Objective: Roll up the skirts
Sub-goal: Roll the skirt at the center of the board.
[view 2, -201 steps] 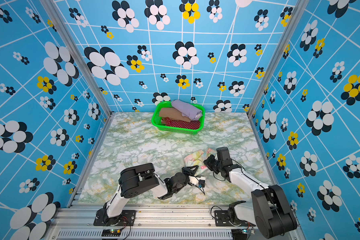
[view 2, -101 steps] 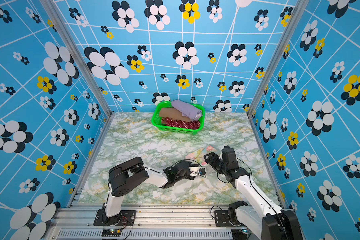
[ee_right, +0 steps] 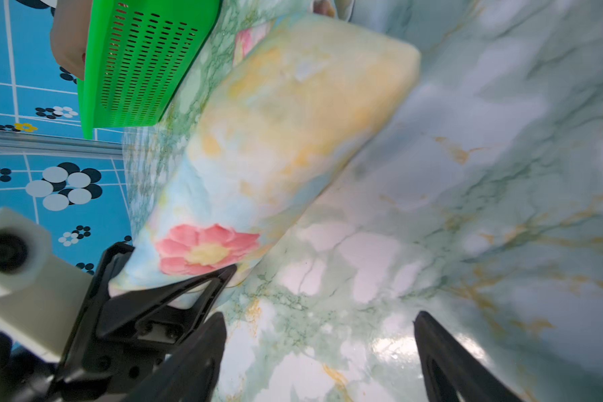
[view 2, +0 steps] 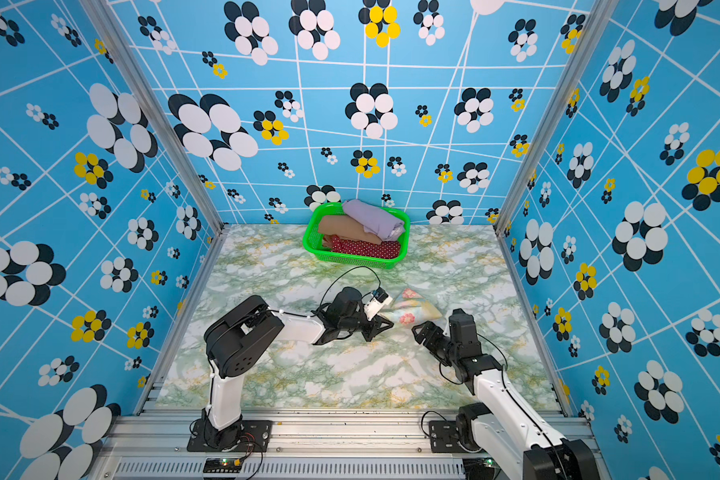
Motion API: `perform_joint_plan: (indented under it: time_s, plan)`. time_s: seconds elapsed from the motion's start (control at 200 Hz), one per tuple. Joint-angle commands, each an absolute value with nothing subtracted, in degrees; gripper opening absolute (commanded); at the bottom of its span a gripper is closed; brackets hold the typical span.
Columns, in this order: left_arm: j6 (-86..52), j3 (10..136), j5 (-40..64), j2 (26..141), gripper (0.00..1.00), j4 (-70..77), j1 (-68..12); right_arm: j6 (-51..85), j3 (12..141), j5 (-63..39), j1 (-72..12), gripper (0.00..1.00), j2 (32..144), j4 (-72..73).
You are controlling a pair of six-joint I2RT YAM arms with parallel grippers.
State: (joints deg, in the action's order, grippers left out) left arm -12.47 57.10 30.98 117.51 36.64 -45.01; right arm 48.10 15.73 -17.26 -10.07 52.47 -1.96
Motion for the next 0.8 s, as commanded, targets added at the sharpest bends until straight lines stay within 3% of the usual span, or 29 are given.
perform_joint_plan:
  time_s: [0.0, 0.07, 0.195, 0.575, 0.795]
  plan:
    - [-33.52, 56.02, 42.91, 123.74, 0.0, 54.57, -42.59, 48.86, 14.15, -20.36, -9.79, 0.87, 54.23, 7.45]
    - [-40.24, 56.55, 44.77, 126.61, 0.0, 63.02, -41.84, 49.51, 13.33, -21.31, -9.83, 0.91, 57.15, 12.83]
    - [-39.94, 57.73, 44.86, 127.33, 0.0, 60.65, -41.73, 50.73, 13.52, -23.92, -9.71, 0.9, 64.28, 22.22]
    - [-52.84, 60.44, 46.06, 137.28, 0.0, 73.92, -39.99, 54.29, 13.09, -22.5, -9.76, 0.91, 84.36, 46.65]
    - [-56.33, 63.58, 46.4, 141.68, 0.0, 76.73, -39.99, 61.28, 13.87, -22.32, -9.76, 0.9, 103.21, 67.92]
